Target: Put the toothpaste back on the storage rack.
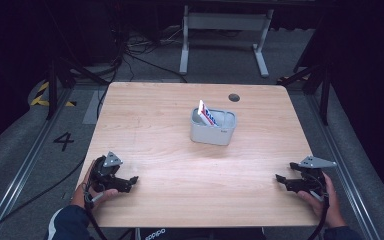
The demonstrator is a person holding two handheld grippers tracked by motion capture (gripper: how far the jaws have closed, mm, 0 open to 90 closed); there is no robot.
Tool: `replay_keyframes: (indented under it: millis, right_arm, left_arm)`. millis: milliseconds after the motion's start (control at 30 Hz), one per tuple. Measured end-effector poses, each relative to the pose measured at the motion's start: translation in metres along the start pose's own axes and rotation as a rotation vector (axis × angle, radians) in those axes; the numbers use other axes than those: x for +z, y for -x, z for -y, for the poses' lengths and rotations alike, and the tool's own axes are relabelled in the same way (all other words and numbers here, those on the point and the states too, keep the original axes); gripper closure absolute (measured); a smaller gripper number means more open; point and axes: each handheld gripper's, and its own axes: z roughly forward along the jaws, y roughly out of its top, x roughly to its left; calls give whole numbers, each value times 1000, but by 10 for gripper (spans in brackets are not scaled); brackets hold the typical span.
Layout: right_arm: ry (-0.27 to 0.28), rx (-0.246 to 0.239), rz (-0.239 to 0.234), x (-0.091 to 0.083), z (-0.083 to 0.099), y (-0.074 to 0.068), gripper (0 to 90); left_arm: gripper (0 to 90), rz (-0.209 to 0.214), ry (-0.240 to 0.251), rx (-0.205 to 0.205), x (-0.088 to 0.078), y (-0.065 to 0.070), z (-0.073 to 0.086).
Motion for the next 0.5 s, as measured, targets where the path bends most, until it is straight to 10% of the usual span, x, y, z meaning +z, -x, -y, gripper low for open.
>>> replay_keyframes:
  millis: [500]
  right_arm:
    - [1, 3, 1, 0, 0, 0, 198]
  left_arm:
    - [2, -2, 0, -3, 0, 0, 0]
